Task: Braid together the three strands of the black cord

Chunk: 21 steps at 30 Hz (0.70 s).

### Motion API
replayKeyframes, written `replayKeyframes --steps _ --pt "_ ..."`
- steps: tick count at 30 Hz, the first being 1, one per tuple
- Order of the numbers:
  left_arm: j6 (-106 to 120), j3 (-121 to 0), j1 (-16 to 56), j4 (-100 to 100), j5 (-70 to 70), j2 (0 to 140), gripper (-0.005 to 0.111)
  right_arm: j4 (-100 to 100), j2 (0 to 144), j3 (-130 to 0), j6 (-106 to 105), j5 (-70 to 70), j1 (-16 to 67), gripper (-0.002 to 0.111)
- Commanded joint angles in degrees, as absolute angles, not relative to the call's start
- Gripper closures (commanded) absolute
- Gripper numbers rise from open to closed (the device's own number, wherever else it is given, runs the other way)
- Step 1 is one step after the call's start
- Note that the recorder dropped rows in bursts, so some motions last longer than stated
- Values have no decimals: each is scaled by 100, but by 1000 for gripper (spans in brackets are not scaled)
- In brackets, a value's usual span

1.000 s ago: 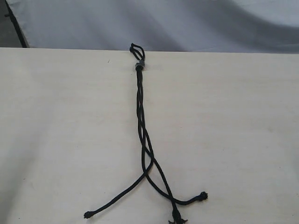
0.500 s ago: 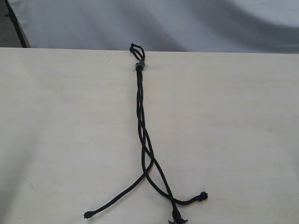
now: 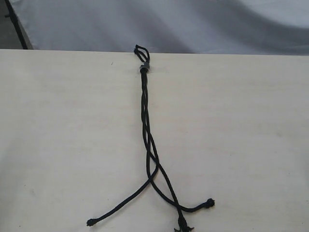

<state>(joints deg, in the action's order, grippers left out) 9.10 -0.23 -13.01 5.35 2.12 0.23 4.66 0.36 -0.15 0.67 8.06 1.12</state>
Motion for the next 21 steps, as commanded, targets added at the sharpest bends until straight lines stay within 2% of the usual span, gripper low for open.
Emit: replayKeyframes --steps 1,7,21 --pt "841 0 -1347 599 360 0 105 442 0 0 88 800 80 109" --pt "-263 0 -1347 39 561 0 105 442 0 0 88 800 80 109" --pt "-239 0 -1347 39 921 0 105 442 0 0 88 800 80 109"
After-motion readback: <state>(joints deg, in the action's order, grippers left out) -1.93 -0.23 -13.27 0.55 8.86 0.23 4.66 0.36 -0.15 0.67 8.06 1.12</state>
